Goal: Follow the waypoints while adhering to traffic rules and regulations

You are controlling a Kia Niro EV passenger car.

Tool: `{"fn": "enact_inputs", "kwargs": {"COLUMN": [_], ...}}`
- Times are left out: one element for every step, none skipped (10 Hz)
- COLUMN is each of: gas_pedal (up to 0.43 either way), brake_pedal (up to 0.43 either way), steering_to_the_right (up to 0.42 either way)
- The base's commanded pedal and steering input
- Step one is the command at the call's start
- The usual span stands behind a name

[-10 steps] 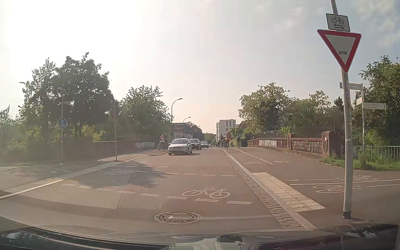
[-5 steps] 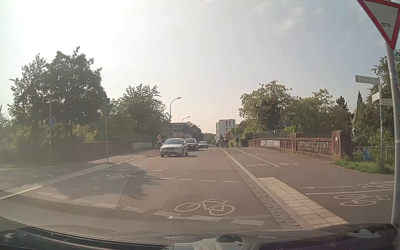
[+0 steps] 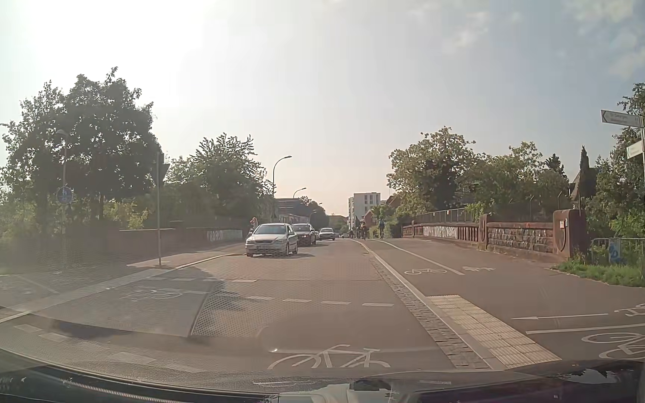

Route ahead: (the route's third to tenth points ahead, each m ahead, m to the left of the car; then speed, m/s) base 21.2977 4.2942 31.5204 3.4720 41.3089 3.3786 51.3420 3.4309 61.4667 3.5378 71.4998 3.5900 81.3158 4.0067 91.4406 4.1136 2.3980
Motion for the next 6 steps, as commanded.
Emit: {"fn": "enact_inputs", "kwargs": {"gas_pedal": [0.118, 0.177, 0.209, 0.24, 0.28, 0.287], "brake_pedal": [0.0, 0.0, 0.0, 0.0, 0.0, 0.0], "steering_to_the_right": [-0.001, -0.002, -0.002, -0.001, -0.002, -0.001]}}
